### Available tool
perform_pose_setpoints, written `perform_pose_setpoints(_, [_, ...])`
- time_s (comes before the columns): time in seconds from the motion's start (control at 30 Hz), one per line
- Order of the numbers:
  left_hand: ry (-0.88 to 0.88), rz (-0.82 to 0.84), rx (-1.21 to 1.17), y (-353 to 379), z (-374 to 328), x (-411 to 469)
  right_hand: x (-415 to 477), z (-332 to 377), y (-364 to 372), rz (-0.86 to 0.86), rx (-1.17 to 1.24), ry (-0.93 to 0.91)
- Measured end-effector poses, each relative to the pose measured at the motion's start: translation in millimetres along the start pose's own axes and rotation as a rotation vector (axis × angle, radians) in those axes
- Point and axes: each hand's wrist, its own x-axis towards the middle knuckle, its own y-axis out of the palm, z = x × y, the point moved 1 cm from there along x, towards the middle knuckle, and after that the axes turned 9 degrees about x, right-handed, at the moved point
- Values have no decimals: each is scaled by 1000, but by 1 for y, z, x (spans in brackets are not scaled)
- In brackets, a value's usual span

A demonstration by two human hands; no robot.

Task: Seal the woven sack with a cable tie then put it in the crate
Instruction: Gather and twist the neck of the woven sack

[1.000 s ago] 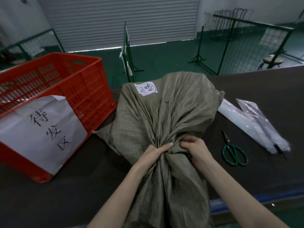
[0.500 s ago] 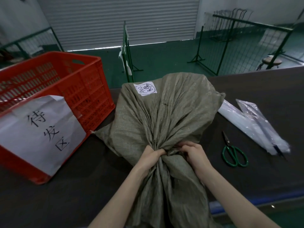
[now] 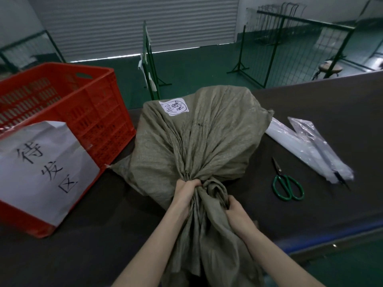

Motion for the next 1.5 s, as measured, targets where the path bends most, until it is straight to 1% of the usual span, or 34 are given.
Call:
perform_pose_setpoints(0.07, [-2,13,7,-1,-1,0,-3,2,-1,6,-4,6])
perform_pose_setpoints(0.17, [-1,10,8,1,-2,-2,-5,7,-11,56,34,73])
perform_pose_setpoints(0.2, [2,1,2,2,-2,-4,-3,6,-16,71,9,94])
perform_pose_setpoints(0.27, [18,-5,-24,2,-3,-6,4,4,-24,117,-55,140])
perform_pose_setpoints(0.4, [35,19,-103,3,-4,-14,9,-2,-28,118,-30,239])
perform_pose_setpoints(0.5, [17,19,-144,2,-2,-14,14,-26,-20,57,5,229])
perform_pose_setpoints(0.6, [-7,12,-156,4,-1,-15,25,-59,-12,134,68,214])
perform_pose_setpoints(0.7, [5,-2,-142,3,2,-12,2,-30,5,238,210,255])
perform_pose_setpoints(0.8, [34,11,-109,-1,6,-7,-5,-20,1,302,261,169])
perform_pose_setpoints(0.83, [54,26,-77,-2,6,-7,-7,-19,-5,286,256,158])
perform_pose_setpoints(0.87, [80,45,-27,-4,8,-6,-10,-16,-12,270,215,128])
perform_pose_setpoints(0.9, [106,68,43,-6,10,-4,-11,-13,-18,227,118,98])
perform_pose_setpoints(0.93, [125,87,123,-7,12,-4,-15,-9,-22,180,-32,70])
perform_pose_setpoints(1.0, [125,95,320,-10,14,-3,-21,0,-26,93,-425,39])
perform_pose_setpoints(1.07, [101,60,590,-16,12,-2,-33,9,-23,52,-815,9])
perform_pose_setpoints(1.1, [92,51,715,-20,11,-1,-38,12,-18,57,-957,-22])
perform_pose_setpoints(1.17, [40,103,829,-26,9,2,-50,18,-8,52,-1127,-135])
perform_pose_setpoints(1.23, [-17,202,824,-30,9,3,-56,21,-1,48,-1209,-234])
perform_pose_setpoints(1.3, [-40,279,748,-31,10,2,-59,24,2,61,-1227,-287])
perform_pose_setpoints(1.43, [-212,395,329,-24,20,3,-67,34,7,50,-1223,-413])
perform_pose_setpoints(1.5, [-249,440,161,-16,22,2,-73,36,10,84,-1206,-495])
